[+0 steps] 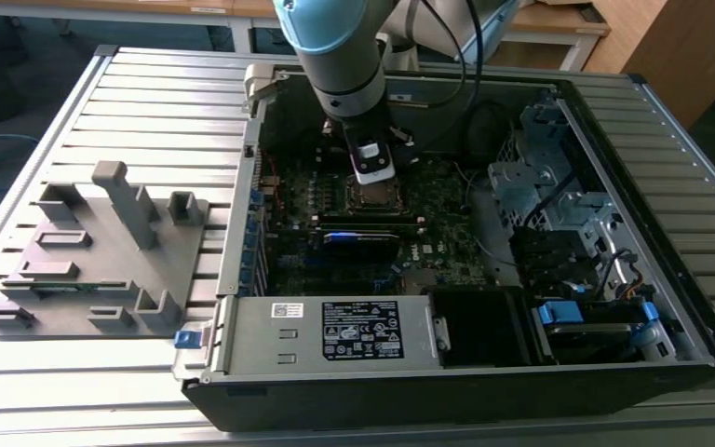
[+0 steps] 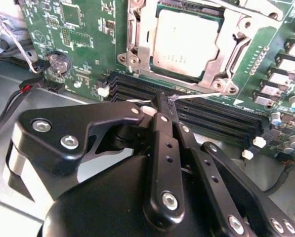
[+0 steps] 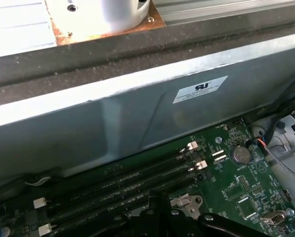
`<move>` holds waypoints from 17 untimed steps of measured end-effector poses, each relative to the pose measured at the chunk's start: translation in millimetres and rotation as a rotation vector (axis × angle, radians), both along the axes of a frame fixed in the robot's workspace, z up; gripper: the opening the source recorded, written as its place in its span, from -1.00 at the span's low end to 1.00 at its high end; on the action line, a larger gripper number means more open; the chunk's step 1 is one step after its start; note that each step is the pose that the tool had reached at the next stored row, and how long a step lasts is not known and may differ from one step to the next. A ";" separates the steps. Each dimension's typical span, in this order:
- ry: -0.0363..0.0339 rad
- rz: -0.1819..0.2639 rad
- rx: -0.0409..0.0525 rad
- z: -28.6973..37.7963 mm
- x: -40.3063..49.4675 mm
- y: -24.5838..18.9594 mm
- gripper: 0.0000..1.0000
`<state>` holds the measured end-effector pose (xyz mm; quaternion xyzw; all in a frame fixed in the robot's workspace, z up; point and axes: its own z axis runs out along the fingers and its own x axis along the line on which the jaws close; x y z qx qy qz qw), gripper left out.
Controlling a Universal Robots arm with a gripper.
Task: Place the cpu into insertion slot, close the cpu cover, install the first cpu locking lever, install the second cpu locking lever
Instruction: 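Install the first cpu locking lever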
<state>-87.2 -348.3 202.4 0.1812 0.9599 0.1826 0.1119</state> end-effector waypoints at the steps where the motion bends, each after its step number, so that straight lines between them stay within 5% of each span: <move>1: -0.0001 0.000 0.0000 0.0 0.0 0.0 -0.80; 17: 0.0000 -0.010 0.0000 -4.0 7.3 5.1 -0.80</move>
